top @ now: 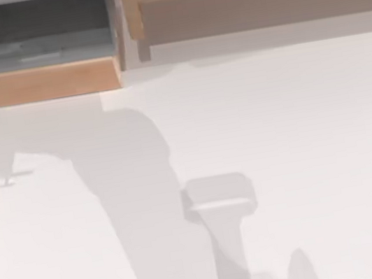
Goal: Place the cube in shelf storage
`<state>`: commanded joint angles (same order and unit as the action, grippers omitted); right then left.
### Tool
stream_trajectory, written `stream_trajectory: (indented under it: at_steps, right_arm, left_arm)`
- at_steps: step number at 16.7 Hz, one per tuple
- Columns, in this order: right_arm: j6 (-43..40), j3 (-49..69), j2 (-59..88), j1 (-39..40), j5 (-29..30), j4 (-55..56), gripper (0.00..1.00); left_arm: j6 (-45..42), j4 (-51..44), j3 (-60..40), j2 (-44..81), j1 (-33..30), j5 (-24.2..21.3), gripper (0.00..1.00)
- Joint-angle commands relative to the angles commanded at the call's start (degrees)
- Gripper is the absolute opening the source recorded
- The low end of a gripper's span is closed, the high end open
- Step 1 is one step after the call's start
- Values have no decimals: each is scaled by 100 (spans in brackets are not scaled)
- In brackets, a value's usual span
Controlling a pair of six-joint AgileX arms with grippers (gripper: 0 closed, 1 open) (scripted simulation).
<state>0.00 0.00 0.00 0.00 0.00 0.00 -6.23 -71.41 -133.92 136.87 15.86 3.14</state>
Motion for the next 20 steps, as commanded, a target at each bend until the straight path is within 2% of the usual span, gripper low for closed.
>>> stream_trajectory:
  at_steps: [4, 10, 16, 20]
  right_arm:
    - [0, 0, 0, 0, 0, 0, 100]
    - [0, 0, 0, 0, 0, 0, 100]
    - [0, 0, 0, 0, 0, 0, 100]
    - [0, 0, 0, 0, 0, 0, 100]
  left_arm:
    - [142, 845, 1161, -1162, -734, 731, 0]
    - [302, 2862, 3486, -2425, -2510, 1896, 0]
    - [347, 5624, 5634, -2489, -4504, 2835, 0]
    - [246, 7874, 6449, -2019, -5516, 3281, 0]
